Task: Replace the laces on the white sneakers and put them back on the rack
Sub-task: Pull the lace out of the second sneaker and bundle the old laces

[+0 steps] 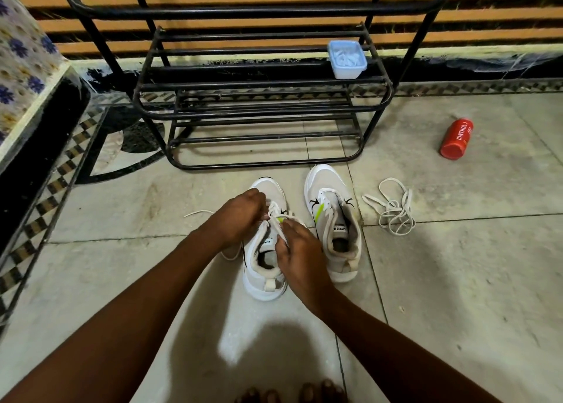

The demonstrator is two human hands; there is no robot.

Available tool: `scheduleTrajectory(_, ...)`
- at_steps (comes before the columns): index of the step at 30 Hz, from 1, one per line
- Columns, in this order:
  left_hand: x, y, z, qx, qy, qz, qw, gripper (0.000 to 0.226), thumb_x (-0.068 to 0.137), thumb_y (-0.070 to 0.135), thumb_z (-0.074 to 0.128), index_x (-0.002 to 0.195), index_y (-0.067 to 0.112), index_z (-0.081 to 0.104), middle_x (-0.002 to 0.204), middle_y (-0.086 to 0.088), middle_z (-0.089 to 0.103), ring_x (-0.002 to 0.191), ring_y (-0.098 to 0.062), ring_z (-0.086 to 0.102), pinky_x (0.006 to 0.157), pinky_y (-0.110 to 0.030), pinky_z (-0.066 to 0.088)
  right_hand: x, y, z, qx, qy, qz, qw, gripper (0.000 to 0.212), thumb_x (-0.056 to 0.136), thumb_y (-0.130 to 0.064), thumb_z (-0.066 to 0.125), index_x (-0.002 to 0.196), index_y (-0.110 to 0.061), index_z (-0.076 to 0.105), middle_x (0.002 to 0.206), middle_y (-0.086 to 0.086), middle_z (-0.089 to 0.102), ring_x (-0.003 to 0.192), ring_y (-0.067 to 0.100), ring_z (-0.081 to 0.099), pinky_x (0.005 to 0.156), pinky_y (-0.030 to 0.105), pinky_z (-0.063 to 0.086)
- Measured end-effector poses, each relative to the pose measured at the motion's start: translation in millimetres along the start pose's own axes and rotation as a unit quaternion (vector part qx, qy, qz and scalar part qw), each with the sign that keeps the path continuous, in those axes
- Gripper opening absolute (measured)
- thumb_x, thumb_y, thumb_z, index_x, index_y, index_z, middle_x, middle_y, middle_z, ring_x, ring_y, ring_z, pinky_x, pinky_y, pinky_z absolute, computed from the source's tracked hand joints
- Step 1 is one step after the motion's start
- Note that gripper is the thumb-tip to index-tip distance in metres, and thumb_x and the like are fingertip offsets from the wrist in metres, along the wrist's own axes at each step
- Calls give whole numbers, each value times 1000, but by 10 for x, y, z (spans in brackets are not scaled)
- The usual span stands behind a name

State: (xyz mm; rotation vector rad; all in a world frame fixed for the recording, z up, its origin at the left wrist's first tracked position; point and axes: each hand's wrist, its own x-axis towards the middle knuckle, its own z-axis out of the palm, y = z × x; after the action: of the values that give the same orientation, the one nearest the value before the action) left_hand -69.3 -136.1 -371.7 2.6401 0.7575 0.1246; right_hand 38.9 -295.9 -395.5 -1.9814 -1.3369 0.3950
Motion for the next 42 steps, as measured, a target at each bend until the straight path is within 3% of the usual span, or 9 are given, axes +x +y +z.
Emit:
scheduleTrajectory(3, -80, 27, 78, -110, 115, -146, 976, 19, 92, 3, 61, 89, 17, 49, 83, 9, 58, 74, -16, 56, 62, -19, 38, -38, -37, -19, 4, 7, 5, 1000, 51, 93, -25, 38, 129, -1, 65, 127, 15, 67, 117, 31, 63, 106, 33, 47)
scheduleTrajectory(6, -57, 56, 136, -355, 208, -350, 841, 16, 98, 3, 56, 84, 11, 56, 76, 4, 72, 78, -23, 69, 67, -22, 51, -52, -49, -14, 10, 15, 14, 1000, 53, 92, -26, 36, 130, -1, 65, 127, 15, 67, 117, 31, 63, 106, 31, 45)
scheduleTrajectory(9, -28, 90, 112, -499, 181, -332, 780, 18, 104, 2, 51, 86, 7, 52, 80, -8, 75, 75, -28, 67, 64, -30, 53, -42, -41, -2, 8, 19, 21, 1000, 55, 91, -26, 34, 128, 3, 65, 126, 18, 67, 117, 33, 63, 107, 33, 45)
scheduleTrajectory(18, -19, -59, 20, -346, 32, -194, 917, 10, 78, 35, 84, 77, 25, 81, 78, -16, 73, 69, -12, 56, 73, -31, 44, -6, -75, 28, 12, 22, 20, 999, 47, 93, -17, 43, 130, 6, 62, 131, 22, 64, 123, 36, 61, 110, 31, 39)
scheduleTrajectory(20, -14, -10, 47, -426, 97, -263, 860, 14, 86, 22, 81, 72, 17, 78, 78, -19, 72, 70, -21, 59, 71, -33, 46, -8, -61, 39, 13, 20, 18, 1000, 46, 89, -11, 49, 129, 6, 62, 132, 22, 64, 123, 36, 62, 111, 34, 38)
scheduleTrajectory(24, -20, 130, 64, -613, 224, -442, 615, 28, 107, 10, 52, 83, -1, 59, 73, -15, 62, 58, -20, 60, 53, -24, 53, -14, -66, 70, -1, 16, 24, 1000, 46, 89, -12, 47, 128, 7, 63, 131, 25, 64, 123, 39, 62, 109, 47, 45)
scheduleTrajectory(27, -31, 118, 46, -667, 253, -455, 534, 38, 111, 10, 41, 76, 0, 53, 63, -12, 58, 57, -18, 62, 59, -31, 60, -23, -79, 64, 2, 28, 25, 999, 57, 90, -22, 34, 128, 8, 63, 132, 25, 63, 125, 39, 61, 111, 47, 44)
scheduleTrajectory(35, -66, 59, -214, -408, 44, -204, 889, 24, 76, 31, 91, 81, 10, 78, 87, -12, 79, 74, -12, 72, 65, -28, 55, -10, -32, 70, -2, 20, 15, 1000, 61, 92, -29, 30, 131, 6, 62, 134, 22, 63, 127, 35, 60, 111, 36, 39)
scheduleTrajectory(42, 54, 104, -108, -146, 44, -98, 983, 15, 91, 5, 71, 83, 16, 67, 85, 12, 49, 93, -13, 52, 84, -21, 41, -21, -48, 57, -15, 17, 17, 1000, 58, 94, -28, 31, 131, 5, 61, 133, 22, 63, 125, 37, 61, 109, 44, 46)
